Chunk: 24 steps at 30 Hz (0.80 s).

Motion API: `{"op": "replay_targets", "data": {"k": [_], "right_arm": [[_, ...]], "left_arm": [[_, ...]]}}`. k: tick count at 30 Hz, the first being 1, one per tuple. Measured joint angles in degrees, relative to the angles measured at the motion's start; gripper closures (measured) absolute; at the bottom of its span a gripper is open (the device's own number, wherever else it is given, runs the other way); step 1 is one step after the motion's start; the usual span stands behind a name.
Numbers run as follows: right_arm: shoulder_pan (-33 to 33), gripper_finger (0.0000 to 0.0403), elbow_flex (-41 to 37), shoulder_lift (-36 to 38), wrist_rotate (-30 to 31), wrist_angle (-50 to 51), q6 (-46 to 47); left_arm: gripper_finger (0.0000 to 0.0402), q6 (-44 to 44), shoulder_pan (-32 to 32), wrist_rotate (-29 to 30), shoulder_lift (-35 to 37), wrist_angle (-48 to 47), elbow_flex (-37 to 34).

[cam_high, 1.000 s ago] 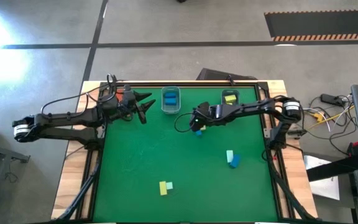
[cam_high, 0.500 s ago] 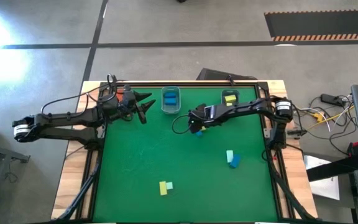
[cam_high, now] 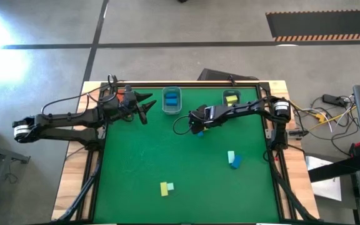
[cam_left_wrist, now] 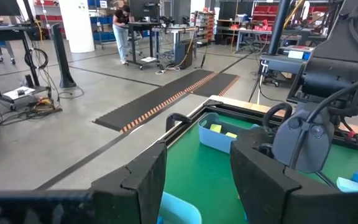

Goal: Sort & place blocks by color
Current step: Put the yellow block into the gray bin

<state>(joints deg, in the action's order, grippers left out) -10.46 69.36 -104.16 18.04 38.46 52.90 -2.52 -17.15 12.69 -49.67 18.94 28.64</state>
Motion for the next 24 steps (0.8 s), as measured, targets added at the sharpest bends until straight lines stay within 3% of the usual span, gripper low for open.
{"op": "replay_targets", "data": {"k": [7, 24], "right_arm": [[0.02, 0.0293, 0.0, 0.0, 0.09, -0.17, 0.02], [0.02, 0.0392, -0.11, 4.14, -0.44, 0.32, -2.83]], "left_arm": [[0.024, -0.01, 0.0, 0.0, 0.0, -0.02, -0.02], [0.024, -0.02, 0.0, 0.0, 0.0, -0.04, -0.02]]}}
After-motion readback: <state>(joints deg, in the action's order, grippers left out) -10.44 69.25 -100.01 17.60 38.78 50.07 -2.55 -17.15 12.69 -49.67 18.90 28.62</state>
